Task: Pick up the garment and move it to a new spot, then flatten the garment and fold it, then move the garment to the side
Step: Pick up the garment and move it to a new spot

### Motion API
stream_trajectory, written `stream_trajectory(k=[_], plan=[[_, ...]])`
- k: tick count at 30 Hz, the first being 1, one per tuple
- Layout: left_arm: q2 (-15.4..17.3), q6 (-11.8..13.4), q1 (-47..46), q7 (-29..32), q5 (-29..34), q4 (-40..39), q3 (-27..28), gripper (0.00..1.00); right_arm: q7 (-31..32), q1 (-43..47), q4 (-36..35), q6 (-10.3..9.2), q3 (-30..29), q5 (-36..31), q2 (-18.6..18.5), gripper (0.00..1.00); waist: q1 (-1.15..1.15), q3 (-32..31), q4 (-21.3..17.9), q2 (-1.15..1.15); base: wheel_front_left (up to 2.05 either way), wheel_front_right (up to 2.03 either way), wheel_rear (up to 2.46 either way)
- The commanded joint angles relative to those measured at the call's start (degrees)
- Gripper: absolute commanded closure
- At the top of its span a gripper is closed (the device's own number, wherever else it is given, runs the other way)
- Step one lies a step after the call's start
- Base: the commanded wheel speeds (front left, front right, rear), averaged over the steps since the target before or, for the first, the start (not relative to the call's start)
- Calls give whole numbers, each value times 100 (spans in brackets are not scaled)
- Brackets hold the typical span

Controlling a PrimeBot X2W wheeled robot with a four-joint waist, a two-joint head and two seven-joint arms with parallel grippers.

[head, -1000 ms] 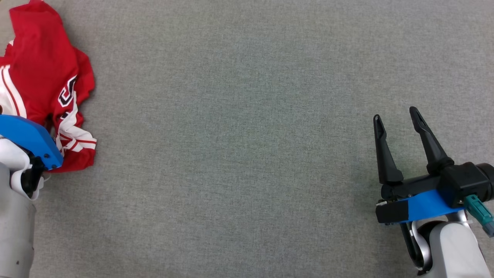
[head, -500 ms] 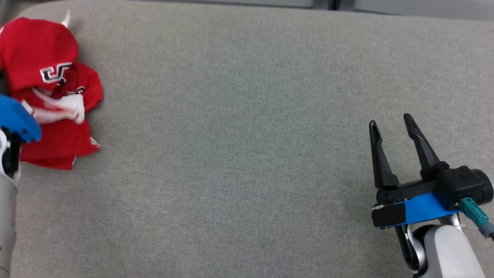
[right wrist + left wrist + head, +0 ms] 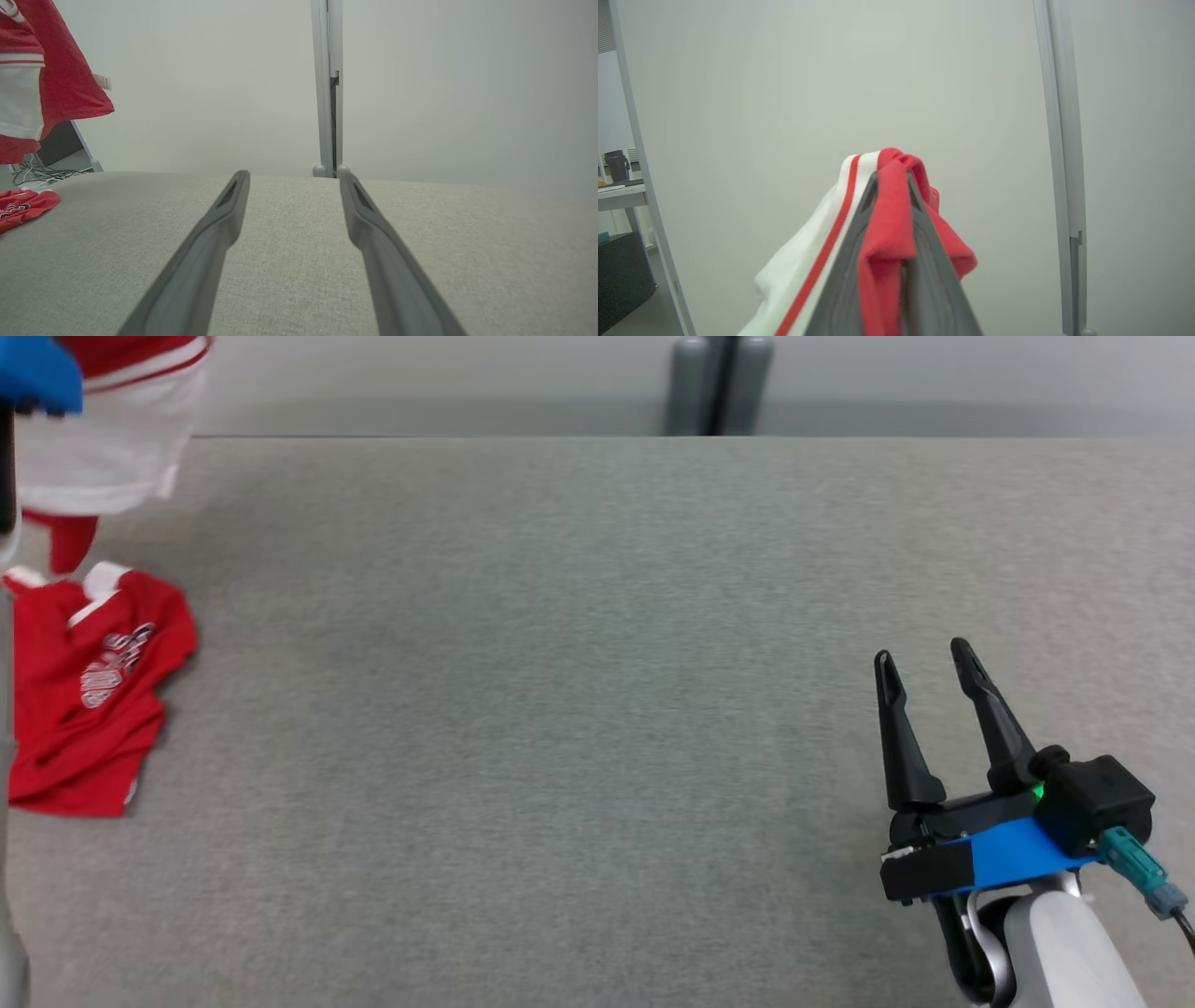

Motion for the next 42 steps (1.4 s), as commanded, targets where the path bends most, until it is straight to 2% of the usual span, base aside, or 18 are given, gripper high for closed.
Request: stream_trajectory(k=[1, 9, 17, 26, 35, 40, 42], plan=[[-79, -23, -211, 101, -8, -298, -83, 100, -48, 31, 50, 2, 45, 106, -32, 0, 1, -165, -305, 0, 0, 0, 0], [-496, -79, -666, 535, -6, -1276, -568, 100, -82, 5, 98, 1, 178, 429, -33, 0, 1, -288, -1225, 0, 0, 0, 0], [-1035, -127, -291, 527, -102, -1343, -1122, 100, -81, 122, 13, 1, 242, 612, -30, 0, 1, -240, -1793, 0, 0, 0, 0], [-1326, -51, 1006, 306, -260, -1039, -1506, 100, -83, 209, -40, 2, 232, 676, -30, 0, 1, -219, -1842, 0, 0, 0, 0], [-1542, 29, 2850, -62, -460, -282, -1894, 100, -82, 212, -18, 1, 250, 635, -32, 0, 1, -200, -1809, 0, 0, 0, 0], [-1714, -30, 3260, -181, -450, 89, -2171, 100, -83, 225, 7, 2, 275, 616, -30, 0, 1, -245, -1717, 0, 0, 0, 0], [-1768, 13, 3237, -307, -403, 161, -2215, 0, -83, 238, 19, 2, 251, 590, -32, 0, 1, -277, -1663, 0, 0, 0, 0]])
